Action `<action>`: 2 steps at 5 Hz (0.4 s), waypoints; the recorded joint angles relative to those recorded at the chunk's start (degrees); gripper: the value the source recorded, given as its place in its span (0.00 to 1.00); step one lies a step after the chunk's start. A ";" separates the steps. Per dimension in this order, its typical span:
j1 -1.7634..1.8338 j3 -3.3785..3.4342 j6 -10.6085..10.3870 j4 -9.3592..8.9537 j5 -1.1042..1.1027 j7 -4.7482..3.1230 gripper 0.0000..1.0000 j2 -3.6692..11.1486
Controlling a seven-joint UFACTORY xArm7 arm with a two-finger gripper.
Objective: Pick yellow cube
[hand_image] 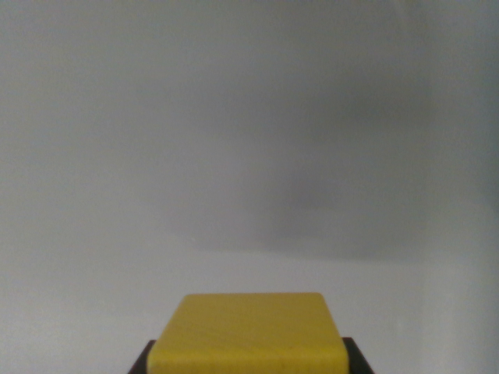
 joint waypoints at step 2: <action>0.07 -0.10 2.41 1.59 -0.20 0.16 1.00 -0.83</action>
